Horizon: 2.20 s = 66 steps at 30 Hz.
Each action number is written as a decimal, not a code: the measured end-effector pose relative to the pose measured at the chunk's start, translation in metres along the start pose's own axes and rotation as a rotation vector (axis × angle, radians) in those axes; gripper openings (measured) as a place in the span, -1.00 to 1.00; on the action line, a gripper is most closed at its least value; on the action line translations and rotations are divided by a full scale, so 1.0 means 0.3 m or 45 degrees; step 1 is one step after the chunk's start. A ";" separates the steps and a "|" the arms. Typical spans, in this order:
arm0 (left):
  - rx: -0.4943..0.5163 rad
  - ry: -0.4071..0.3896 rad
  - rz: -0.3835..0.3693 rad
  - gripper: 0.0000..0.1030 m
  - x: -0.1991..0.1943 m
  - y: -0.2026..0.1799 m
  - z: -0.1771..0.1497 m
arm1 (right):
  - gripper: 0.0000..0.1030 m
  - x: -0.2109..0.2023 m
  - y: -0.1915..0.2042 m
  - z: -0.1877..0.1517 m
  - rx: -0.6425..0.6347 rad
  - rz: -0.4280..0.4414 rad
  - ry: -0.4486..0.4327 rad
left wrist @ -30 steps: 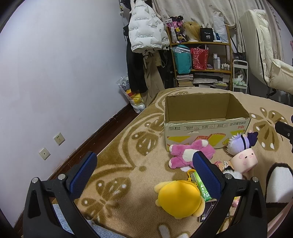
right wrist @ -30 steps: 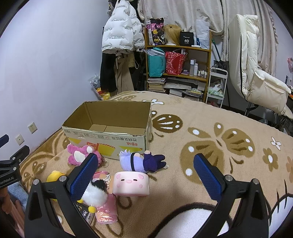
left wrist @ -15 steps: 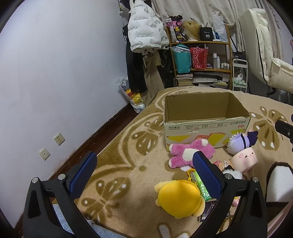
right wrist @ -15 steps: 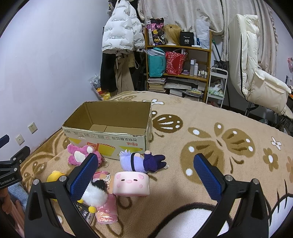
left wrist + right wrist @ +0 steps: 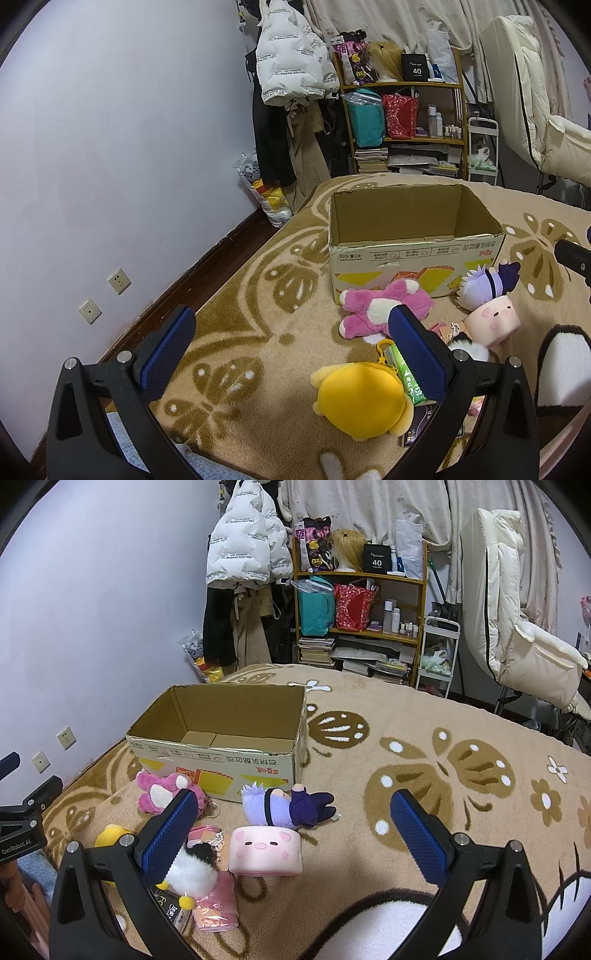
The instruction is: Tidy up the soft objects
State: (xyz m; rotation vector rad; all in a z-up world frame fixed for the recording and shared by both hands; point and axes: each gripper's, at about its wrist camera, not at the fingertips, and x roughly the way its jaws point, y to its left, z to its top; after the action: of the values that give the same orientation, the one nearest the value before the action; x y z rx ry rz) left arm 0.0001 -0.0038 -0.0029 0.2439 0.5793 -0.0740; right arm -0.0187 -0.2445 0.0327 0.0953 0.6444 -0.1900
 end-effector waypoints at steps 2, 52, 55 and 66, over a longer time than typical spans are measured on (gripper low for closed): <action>0.000 0.000 0.000 1.00 -0.001 0.001 0.001 | 1.00 0.000 0.000 0.000 0.000 0.000 0.000; 0.100 0.188 -0.045 1.00 0.092 -0.061 -0.022 | 1.00 0.095 -0.014 -0.009 0.023 0.003 0.145; 0.112 0.242 -0.072 1.00 0.127 -0.079 -0.028 | 1.00 0.141 -0.009 -0.012 0.022 0.016 0.215; 0.099 0.429 -0.155 1.00 0.271 -0.131 -0.062 | 1.00 0.268 0.040 -0.018 -0.088 0.034 0.308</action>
State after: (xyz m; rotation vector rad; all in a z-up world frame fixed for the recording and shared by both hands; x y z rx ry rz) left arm 0.0527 -0.0374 -0.0707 0.2992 0.9279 -0.1752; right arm 0.0436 -0.2436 -0.0198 0.0608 0.8892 -0.1310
